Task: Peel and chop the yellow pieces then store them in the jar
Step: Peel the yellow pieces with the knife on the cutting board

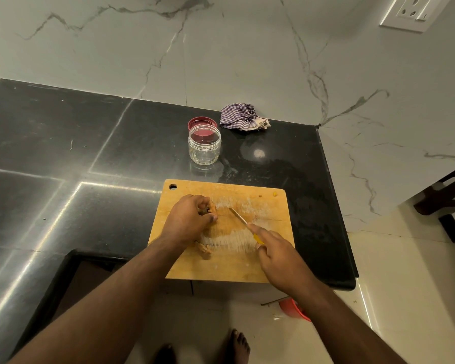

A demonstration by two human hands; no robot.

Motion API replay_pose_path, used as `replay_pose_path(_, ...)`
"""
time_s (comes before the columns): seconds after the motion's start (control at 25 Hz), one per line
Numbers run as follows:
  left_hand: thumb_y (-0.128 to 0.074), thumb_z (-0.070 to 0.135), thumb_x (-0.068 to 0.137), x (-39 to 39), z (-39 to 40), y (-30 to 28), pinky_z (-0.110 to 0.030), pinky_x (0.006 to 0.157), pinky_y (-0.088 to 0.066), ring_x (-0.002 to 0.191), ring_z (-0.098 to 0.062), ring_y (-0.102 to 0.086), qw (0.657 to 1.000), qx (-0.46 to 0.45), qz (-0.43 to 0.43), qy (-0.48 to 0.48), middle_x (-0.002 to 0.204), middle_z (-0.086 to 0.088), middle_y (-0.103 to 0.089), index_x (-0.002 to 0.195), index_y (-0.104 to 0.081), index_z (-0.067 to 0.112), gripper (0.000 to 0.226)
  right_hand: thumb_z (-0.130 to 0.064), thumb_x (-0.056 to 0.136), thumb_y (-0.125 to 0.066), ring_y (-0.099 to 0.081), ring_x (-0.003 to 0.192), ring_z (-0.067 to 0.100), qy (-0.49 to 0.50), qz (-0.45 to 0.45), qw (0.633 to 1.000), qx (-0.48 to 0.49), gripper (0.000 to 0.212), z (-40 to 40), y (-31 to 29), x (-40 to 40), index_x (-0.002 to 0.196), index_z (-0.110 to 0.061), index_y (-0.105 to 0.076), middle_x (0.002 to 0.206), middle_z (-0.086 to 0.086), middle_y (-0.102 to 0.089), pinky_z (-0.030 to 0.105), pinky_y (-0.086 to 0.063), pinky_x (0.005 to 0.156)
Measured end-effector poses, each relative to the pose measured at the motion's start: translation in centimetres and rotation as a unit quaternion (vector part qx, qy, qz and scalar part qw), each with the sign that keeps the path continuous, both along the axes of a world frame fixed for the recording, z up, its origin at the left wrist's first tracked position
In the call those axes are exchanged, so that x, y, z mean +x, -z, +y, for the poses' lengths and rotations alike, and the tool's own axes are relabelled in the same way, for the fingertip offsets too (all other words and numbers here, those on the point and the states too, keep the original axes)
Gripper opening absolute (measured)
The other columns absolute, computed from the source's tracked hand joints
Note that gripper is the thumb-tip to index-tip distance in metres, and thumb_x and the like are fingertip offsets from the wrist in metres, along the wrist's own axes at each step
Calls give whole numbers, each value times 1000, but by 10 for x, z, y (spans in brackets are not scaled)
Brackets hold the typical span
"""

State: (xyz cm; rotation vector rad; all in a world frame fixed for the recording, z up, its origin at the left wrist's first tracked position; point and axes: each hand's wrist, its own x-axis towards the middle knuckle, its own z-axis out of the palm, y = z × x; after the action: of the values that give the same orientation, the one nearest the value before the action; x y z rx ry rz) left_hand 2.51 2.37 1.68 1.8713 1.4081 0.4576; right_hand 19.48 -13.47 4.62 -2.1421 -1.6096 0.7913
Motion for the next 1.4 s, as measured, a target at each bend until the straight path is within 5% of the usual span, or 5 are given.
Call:
replay_pose_path(0.2, -78, 32, 83, -1, 1, -2, -26, 81, -46, 98, -9, -55, 1000, 6, 0, 9, 115, 7, -62, 128, -65, 20, 48, -17, 101, -43, -46, 128, 14, 74, -14, 997, 24, 51, 9, 1, 29, 149, -32, -37, 147, -1, -45, 31, -39, 106)
replay_pose_path(0.48, -76, 29, 86, -5, 4, -3, -21, 78, -43, 101, -8, -56, 999, -19, -16, 25, 119, 5, -63, 136, -57, 21, 54, -16, 101, -44, -48, 125, 14, 96, 10, 994, 43, 49, 10, 4, 30, 148, -30, -39, 144, 0, -47, 24, -36, 99)
replay_pose_path(0.76, -53, 4, 98, -8, 19, -14, -24, 100, -41, 129, -17, -48, 983, 60, 83, 154, 143, 5, -49, 135, -60, 30, 46, -18, 100, -48, -47, 125, 4, 81, 110, 989, 63, 45, 13, 3, 5, 143, -34, -46, 140, -15, -49, 24, -41, 102)
replay_pose_path(1.04, -70, 32, 91, -3, 7, -13, -18, 61, -44, 82, -7, -59, 996, -2, 54, 65, 97, 9, -66, 132, -56, 23, 44, -18, 101, -48, -41, 122, -2, 105, 152, 982, 41, 46, 11, 11, -15, 143, -36, -45, 131, -25, -42, 23, -40, 104)
replay_pose_path(1.4, -76, 25, 86, 6, 5, -11, -18, 60, -48, 78, -6, -65, 995, -45, 25, 80, 85, 7, -70, 139, -56, 23, 56, -19, 101, -46, -43, 131, 8, 68, 93, 993, 38, 49, 25, 11, -33, 148, -30, -39, 147, -8, -46, 17, -31, 102)
